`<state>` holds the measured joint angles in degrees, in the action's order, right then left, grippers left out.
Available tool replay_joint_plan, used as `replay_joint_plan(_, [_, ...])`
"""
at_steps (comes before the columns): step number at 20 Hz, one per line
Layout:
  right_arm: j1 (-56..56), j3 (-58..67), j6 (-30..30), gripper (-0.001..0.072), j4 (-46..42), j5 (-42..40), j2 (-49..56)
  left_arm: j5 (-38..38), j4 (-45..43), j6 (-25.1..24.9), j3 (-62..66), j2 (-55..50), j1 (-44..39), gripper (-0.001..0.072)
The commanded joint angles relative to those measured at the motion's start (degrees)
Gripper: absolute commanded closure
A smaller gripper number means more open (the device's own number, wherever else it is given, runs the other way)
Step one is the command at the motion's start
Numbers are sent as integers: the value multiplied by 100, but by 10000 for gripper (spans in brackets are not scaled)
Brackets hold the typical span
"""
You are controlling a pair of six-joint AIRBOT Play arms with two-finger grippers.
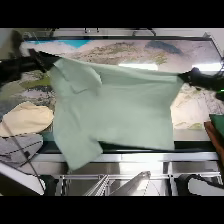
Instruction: Fold the shirts.
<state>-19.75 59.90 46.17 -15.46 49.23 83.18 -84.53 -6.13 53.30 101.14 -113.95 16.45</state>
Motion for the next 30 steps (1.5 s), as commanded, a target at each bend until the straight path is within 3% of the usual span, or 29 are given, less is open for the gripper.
replay_joint_plan(1, [90,389,-1550,698,1567,-238,1300,11,-131,509,1580,-1725,-153,690])
replay_joint_plan(3, [92,769,-1600,698,1591,-170,1679,136,-136,697,1882,-1998,-146,690])
replay_joint_plan(8, [79,994,-1596,698,1416,59,2177,435,-260,627,1405,-2004,-129,690])
replay_joint_plan(15, [72,994,-710,698,-334,223,2415,118,-1427,1001,1412,-2002,-90,692])
replay_joint_plan(20, [48,994,-713,697,-365,166,2415,48,-2430,1521,1412,-2004,-94,699])
replay_joint_plan(24, [-28,997,-708,696,-365,201,2409,-59,-2420,1598,1530,-2002,-74,695])
replay_joint_plan(25, [-85,997,-710,667,-365,262,2409,-149,-2420,1604,1615,-2002,-63,690])
replay_joint_plan(26, [-142,997,-710,522,-367,337,2400,-291,-2415,1628,1711,-2002,-42,688])
replay_joint_plan(27, [-225,1001,-710,459,-420,431,2380,-466,-2376,1628,1781,-2002,-11,543])
replay_joint_plan(28, [-313,1014,-695,463,-553,485,2339,-678,-2260,1648,1810,-2002,39,353])
replay_joint_plan(29, [-404,1036,-448,463,-855,490,2260,-925,-2009,1690,1766,-2000,85,254])
replay_joint_plan(30, [-494,1069,-105,464,-1255,505,2170,-1165,-1665,1742,1665,-2000,140,233])
